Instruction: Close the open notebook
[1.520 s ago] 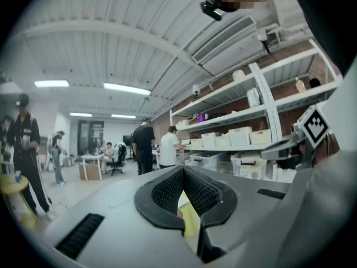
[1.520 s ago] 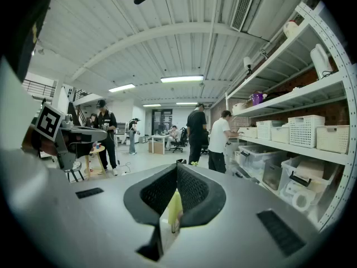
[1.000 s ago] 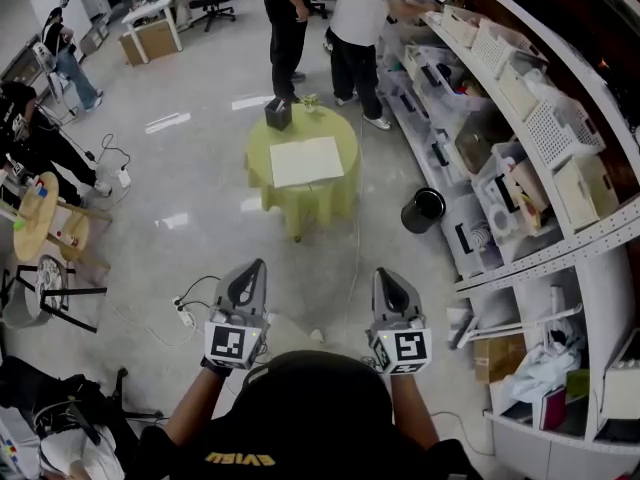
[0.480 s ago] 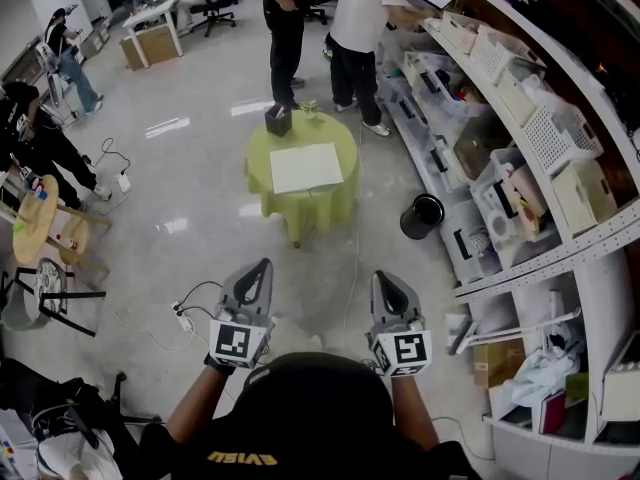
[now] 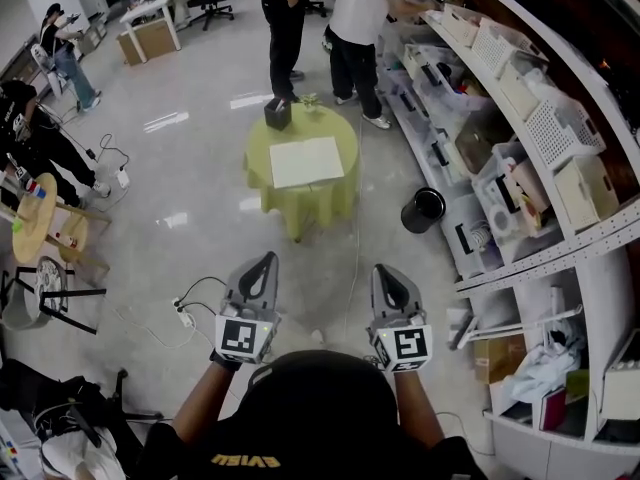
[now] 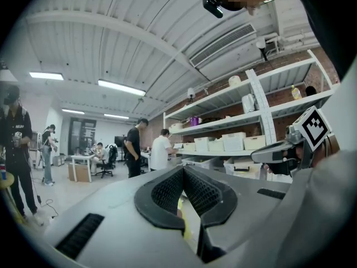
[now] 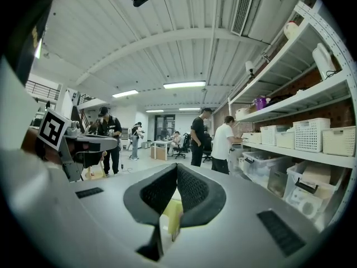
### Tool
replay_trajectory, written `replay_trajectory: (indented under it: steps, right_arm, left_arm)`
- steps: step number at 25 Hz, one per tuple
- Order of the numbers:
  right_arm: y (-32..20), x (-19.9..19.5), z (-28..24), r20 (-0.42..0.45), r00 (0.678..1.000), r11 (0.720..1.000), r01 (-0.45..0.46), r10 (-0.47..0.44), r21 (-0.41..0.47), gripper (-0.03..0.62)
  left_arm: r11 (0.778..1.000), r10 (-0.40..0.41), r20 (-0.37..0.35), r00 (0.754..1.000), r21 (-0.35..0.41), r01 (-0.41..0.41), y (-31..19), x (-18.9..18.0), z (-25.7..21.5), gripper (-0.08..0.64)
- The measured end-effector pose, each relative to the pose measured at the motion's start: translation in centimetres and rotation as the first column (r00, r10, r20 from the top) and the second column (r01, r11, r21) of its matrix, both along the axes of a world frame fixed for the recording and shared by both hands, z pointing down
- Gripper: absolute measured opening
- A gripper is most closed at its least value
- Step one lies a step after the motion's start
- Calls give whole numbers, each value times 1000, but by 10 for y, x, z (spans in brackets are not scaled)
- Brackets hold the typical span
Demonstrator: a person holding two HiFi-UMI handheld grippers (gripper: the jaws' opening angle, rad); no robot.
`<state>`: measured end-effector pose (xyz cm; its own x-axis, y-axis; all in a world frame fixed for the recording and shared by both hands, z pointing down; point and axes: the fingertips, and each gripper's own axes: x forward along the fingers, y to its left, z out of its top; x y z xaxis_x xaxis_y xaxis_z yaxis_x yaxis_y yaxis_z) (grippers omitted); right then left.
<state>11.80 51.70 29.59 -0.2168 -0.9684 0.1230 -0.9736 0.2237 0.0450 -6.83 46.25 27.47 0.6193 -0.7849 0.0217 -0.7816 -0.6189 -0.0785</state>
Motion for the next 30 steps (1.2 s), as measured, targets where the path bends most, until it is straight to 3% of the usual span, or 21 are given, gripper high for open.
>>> replay_trajectory:
  steps: [7,14,18,30]
  right_arm:
    - [-9,4,0,-8,1000,1000,-7,7,-10,30]
    - [-17,14,5,18,1000,1000,2,-1,-31,166]
    - [-24,20,7,26,1000,999,-1,2,-39,241]
    - [-42,39,21,51,999,994,23,-17,-111,275]
  left_arm:
    - [1000,-8,1,1000,-5,8,-8,-2,1,17]
    - [1000,-2,64,998,-31,4,-16,0,11,17]
    - [1000,-8,49,999,-27,9,-21,5,8,17]
    - [994,-64,84,994,-83,71,-46,6,20,17]
